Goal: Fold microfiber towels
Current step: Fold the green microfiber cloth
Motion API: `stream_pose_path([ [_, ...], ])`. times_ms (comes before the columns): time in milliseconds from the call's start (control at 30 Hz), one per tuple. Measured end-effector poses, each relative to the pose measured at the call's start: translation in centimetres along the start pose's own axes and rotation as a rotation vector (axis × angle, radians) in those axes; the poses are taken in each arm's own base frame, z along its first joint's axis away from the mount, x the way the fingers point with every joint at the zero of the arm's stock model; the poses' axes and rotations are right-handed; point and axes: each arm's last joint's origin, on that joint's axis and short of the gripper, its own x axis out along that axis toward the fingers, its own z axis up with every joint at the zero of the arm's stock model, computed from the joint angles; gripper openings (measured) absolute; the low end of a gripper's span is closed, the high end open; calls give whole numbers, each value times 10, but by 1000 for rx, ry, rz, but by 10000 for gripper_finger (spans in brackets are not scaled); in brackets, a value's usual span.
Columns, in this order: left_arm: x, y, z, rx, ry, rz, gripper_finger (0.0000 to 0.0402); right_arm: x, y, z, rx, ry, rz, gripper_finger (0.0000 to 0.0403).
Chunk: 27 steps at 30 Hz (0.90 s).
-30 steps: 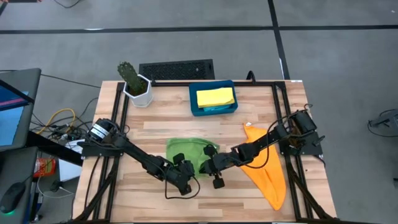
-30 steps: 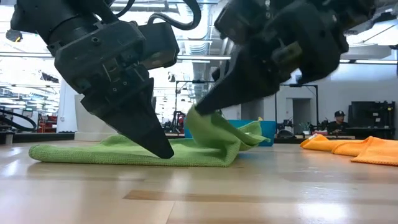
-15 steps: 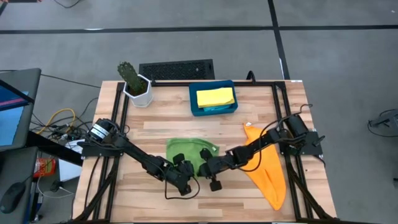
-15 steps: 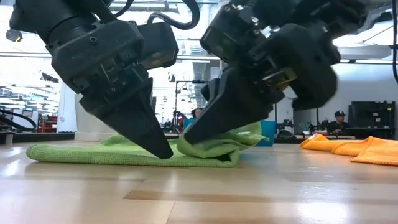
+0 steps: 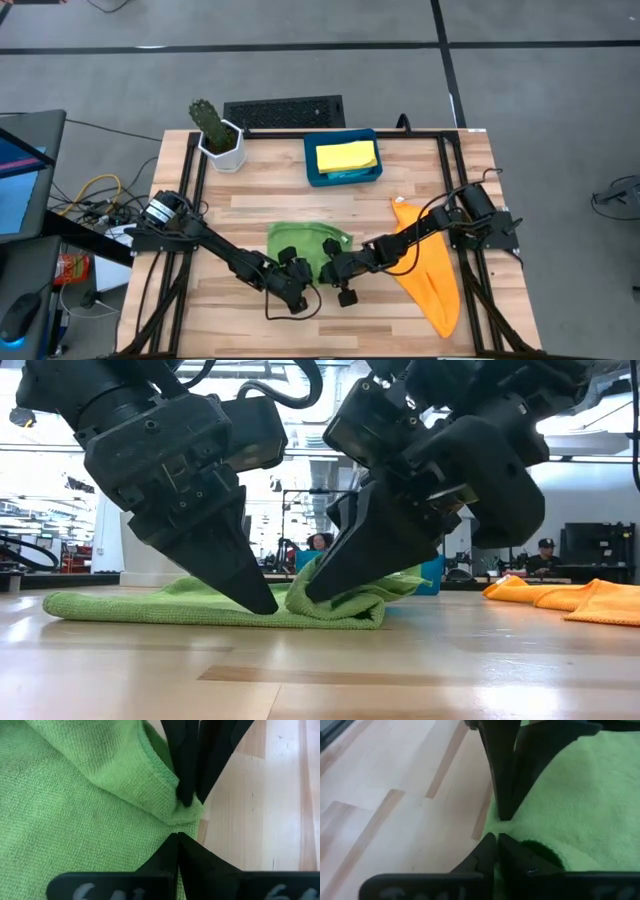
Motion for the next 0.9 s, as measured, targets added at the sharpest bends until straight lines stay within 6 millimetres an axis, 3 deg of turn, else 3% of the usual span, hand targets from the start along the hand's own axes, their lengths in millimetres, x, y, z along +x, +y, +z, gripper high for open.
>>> stream_pose_path([
  [500,0,-1,0,-14,15,-18,0,0,-7,22,-48,-11,-21,172],
  [900,-1,-1,0,-49,38,-46,0,-5,-4,32,-122,62,41,176],
])
